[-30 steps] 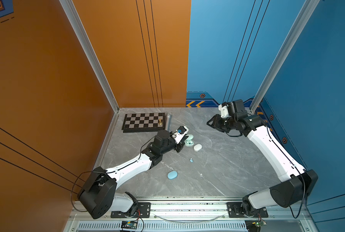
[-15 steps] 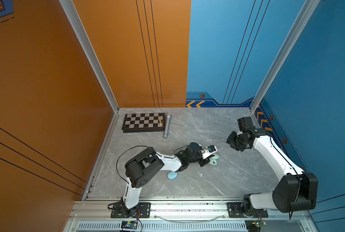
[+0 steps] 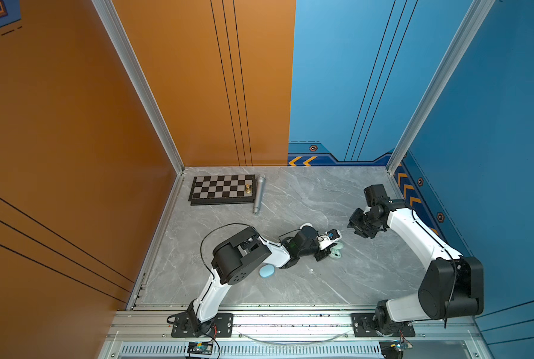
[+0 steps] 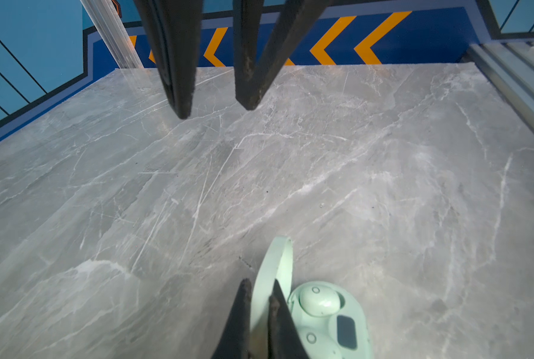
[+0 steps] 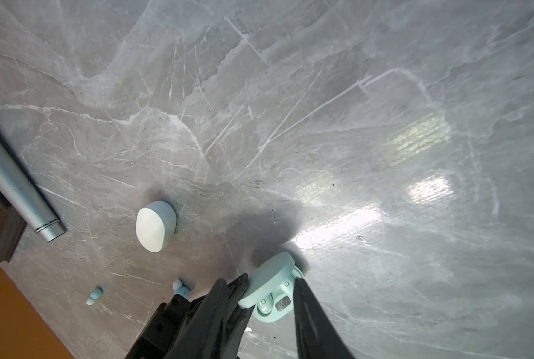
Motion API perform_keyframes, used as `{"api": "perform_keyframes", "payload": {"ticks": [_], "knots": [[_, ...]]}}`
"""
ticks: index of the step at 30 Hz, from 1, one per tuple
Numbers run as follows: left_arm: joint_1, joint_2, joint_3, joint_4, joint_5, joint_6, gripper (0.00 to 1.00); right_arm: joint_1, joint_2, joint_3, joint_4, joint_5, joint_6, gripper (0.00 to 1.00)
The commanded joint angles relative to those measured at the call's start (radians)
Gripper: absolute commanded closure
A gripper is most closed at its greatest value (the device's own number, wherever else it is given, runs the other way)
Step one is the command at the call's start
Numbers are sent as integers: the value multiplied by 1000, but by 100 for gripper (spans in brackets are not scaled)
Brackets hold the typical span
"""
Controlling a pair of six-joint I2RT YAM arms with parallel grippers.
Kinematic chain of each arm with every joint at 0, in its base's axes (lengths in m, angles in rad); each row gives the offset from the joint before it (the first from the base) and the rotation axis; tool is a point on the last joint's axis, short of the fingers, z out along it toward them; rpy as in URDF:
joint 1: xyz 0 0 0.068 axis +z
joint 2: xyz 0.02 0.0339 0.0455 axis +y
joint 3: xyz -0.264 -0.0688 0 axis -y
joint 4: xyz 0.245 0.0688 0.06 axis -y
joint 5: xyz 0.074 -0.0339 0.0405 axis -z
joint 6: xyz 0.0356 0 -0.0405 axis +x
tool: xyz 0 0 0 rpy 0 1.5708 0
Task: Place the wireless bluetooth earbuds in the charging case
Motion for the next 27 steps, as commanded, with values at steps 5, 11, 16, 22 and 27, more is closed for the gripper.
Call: {"api": "perform_keyframes", "payload": {"ticks": [5, 11, 16, 22, 27], "knots": [[-1, 12, 8, 24, -14, -26, 72, -8, 13, -7, -46, 12, -18, 59], [16, -115, -84, 25, -43, -12, 50, 5, 32, 27, -77, 54, -111, 58], [45, -418, -247, -24, -137, 2, 24, 85, 85, 78, -135, 115, -270, 48], [101, -800, -347, -361, -142, 69, 2, 161, 105, 34, -113, 134, -313, 41], [188, -1014, -375, -582, -152, 80, 2, 215, 133, -14, -74, 124, -295, 41]]}}
